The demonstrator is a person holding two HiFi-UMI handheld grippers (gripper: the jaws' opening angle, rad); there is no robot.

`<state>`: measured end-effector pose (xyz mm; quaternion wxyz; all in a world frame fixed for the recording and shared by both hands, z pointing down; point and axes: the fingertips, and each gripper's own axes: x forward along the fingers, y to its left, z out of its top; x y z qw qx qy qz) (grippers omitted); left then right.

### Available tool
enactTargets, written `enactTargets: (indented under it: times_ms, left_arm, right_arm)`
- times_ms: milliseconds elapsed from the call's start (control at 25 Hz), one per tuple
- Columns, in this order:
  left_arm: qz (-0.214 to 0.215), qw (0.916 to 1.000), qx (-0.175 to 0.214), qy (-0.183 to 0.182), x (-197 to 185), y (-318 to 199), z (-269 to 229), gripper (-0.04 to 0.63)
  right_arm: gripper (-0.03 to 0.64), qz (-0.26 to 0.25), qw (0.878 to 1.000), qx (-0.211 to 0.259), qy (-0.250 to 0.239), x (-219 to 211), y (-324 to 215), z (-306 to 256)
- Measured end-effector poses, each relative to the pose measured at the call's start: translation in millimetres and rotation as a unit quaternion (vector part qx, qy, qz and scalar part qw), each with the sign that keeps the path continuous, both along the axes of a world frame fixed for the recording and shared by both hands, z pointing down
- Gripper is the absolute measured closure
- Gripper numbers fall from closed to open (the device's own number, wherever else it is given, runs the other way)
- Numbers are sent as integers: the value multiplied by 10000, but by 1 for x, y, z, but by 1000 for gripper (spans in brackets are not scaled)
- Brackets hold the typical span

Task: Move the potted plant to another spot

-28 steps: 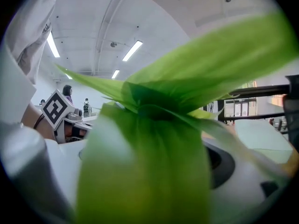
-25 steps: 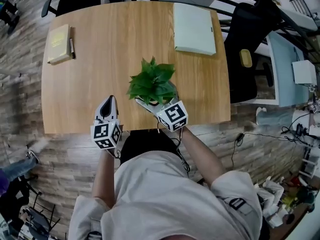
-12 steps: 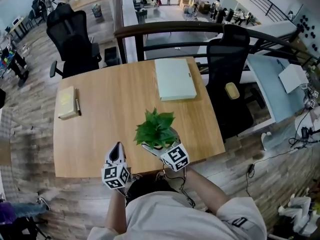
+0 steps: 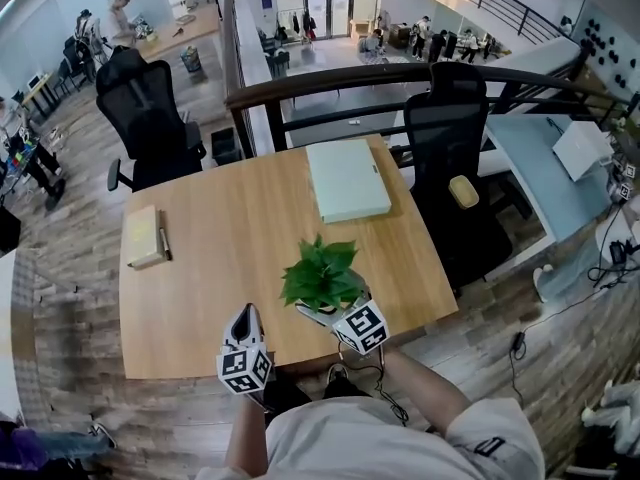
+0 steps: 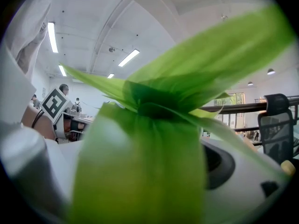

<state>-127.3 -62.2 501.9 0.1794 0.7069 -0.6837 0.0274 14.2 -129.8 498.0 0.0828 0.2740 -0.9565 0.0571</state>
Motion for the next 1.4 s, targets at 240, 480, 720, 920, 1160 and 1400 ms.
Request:
enactTargets:
  times_ms: [240, 480, 720, 920, 1160, 1400]
  left_arm:
    - [29, 10000, 48, -40, -16, -2, 4, 583]
    - [46, 10000, -16, -7, -64, -14, 0, 583]
    - [52, 10000, 14, 39, -107, -27, 0, 583]
    - [24, 10000, -16, 74, -137, -31, 2, 583]
    - [-91, 9998, -130, 106, -177, -30, 14, 583]
    - [-209, 9995, -201, 160, -221, -39, 27, 583]
  right_arm:
    - [98, -1, 10000, 86, -29, -17, -7, -2]
    - [97, 18, 10000, 57, -21, -64, -21, -12]
    - [97, -2, 10000, 66, 10, -111, -31, -17]
    - [97, -57, 10000, 52, 52, -145, -37, -20]
    - [97, -115, 9999, -26, 114, -186, -43, -14]
    - [97, -230, 9995, -44, 230, -230, -56, -3]
